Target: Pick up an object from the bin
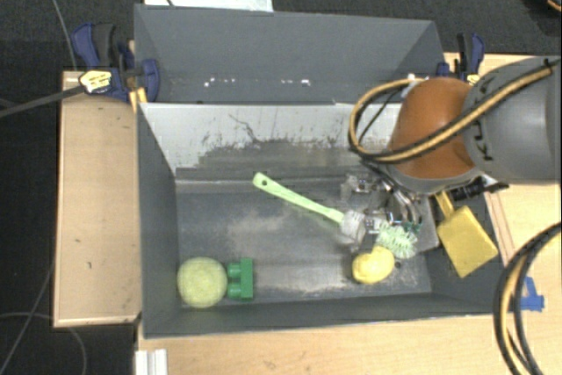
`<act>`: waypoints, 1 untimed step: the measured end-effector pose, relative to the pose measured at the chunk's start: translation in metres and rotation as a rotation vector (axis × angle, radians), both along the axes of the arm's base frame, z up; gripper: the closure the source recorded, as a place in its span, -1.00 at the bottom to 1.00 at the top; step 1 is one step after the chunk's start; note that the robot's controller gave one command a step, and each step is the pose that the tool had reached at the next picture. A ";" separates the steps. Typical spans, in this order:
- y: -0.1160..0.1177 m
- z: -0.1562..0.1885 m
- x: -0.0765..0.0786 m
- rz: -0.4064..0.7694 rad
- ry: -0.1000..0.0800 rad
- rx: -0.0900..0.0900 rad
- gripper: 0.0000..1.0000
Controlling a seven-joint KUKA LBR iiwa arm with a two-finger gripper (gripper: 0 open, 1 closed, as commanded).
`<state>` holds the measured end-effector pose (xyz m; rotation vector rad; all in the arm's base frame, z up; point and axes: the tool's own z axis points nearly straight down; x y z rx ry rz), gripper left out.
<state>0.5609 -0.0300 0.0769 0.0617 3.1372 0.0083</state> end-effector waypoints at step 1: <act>0.001 -0.004 -0.003 -0.027 0.005 0.001 -1.00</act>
Offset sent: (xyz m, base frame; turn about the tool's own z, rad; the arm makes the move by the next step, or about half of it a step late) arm -0.0007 0.0010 0.0045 -0.0170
